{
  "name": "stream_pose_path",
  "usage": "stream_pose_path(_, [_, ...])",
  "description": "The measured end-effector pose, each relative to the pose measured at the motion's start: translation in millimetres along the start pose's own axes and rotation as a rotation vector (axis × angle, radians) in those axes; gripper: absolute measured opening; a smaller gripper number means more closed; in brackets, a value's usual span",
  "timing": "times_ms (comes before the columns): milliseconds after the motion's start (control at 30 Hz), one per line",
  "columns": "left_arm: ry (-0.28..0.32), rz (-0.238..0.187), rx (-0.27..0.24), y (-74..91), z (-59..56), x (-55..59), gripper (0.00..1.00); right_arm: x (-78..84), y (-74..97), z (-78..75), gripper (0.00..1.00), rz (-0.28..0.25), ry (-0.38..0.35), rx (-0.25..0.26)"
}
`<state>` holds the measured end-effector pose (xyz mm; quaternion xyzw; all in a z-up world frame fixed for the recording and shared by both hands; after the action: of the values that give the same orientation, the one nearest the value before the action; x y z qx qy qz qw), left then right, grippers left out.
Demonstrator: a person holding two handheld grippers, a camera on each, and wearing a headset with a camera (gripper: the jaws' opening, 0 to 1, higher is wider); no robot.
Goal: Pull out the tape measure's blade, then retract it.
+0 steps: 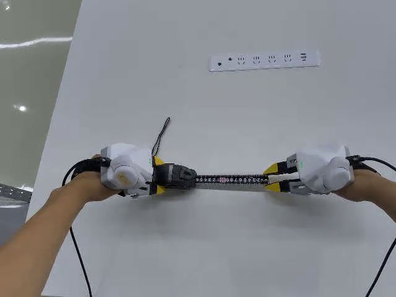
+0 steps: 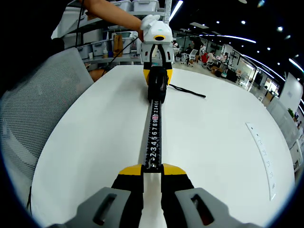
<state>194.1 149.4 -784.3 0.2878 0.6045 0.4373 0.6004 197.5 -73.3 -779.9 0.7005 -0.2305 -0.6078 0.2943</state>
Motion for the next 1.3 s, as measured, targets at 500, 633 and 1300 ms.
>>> stream_pose_path(500, [-0.002,0.003,-0.001,0.5,-0.6,0.3,0.27,-0.8,3.8,2.0,0.12,-0.004,-0.006,-0.002])
stream_pose_path(633, [-0.002,0.003,-0.001,1.9,-1.3,-0.9,0.27,0.8,5.2,1.6,0.12,-0.004,-0.008,-0.002])
stream_pose_path(1300, [-0.002,0.003,-0.001,4.2,-2.2,-2.5,0.27,4.4,8.5,2.2,0.12,-0.006,-0.013,-0.003])
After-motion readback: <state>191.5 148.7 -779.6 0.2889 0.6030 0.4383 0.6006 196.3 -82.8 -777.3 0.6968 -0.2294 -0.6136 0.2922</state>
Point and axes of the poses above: the centre of the closed fingertips' face, and the gripper's own axes: y roughly backward along the fingers, z roughly to its left, x roughly out of its underside, the point moved 1 cm from there along y, roughly backward along the fingers, and after that the axes turned 1 degree about -x, right-handed, at the moved point
